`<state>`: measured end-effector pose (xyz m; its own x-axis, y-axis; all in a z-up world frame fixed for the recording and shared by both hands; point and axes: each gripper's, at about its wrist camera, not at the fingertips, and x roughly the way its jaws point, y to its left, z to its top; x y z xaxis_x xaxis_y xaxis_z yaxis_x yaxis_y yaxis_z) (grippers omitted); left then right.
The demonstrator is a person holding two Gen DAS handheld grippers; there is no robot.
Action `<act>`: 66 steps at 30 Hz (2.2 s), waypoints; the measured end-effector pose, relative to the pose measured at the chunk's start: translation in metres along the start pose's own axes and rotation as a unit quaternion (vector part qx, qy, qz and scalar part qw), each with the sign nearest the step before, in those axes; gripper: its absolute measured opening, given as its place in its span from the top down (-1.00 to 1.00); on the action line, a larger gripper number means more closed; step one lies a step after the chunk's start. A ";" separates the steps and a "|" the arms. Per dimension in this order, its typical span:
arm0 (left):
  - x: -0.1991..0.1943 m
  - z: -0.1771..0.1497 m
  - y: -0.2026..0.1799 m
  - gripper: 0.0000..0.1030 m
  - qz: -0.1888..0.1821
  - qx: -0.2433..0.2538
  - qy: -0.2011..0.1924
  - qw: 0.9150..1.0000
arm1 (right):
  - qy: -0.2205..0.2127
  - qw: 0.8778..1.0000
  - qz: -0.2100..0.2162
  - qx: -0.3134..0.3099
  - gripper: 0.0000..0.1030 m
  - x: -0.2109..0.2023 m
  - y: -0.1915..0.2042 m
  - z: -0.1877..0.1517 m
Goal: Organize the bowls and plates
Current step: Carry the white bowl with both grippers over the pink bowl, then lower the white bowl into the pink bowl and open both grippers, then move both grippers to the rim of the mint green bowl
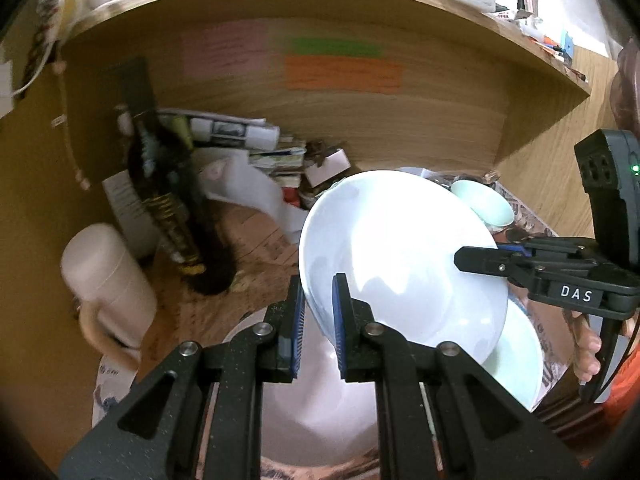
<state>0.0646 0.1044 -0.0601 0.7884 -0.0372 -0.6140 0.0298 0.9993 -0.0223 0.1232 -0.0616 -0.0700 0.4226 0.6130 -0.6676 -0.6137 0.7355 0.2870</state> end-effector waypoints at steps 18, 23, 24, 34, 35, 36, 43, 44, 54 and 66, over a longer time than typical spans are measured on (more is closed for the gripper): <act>-0.018 -0.047 0.045 0.75 0.036 -0.038 0.017 0.998 | 0.062 0.998 0.024 -0.018 0.71 0.054 0.038 -0.021; -0.010 -0.058 0.054 0.75 0.041 -0.045 0.033 0.998 | 0.081 0.996 0.027 -0.020 0.72 0.068 0.042 -0.026; -0.008 -0.059 0.056 0.75 0.041 -0.046 0.036 0.997 | 0.084 0.996 0.027 -0.020 0.72 0.069 0.043 -0.027; 0.011 -0.073 0.064 0.75 0.045 -0.049 0.064 0.996 | 0.108 0.994 0.017 -0.031 0.71 0.084 0.046 -0.030; 0.012 -0.074 0.064 0.75 0.045 -0.049 0.065 0.996 | 0.109 0.993 0.016 -0.032 0.72 0.085 0.045 -0.031; 0.012 -0.074 0.064 0.75 0.046 -0.048 0.066 0.996 | 0.108 0.993 0.013 -0.036 0.72 0.085 0.046 -0.031; 0.017 -0.076 0.064 0.75 0.055 -0.039 0.067 0.995 | 0.108 0.992 -0.003 -0.067 0.71 0.085 0.049 -0.031; 0.017 -0.076 0.064 0.75 0.056 -0.038 0.067 0.995 | 0.108 0.992 -0.006 -0.072 0.69 0.085 0.050 -0.032; 0.023 -0.076 0.067 0.75 0.052 -0.051 0.086 0.994 | 0.130 0.988 0.010 -0.080 0.38 0.087 0.049 -0.027; 0.002 -0.052 0.058 -0.10 0.057 -0.062 0.038 0.996 | 0.103 0.992 0.004 -0.079 -0.25 0.061 0.043 -0.019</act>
<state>0.0354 0.1623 -0.1038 0.7328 0.0724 -0.6765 -0.1370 0.9897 -0.0425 0.1099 0.0017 -0.1116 0.2818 0.5353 -0.7963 -0.7207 0.6659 0.1927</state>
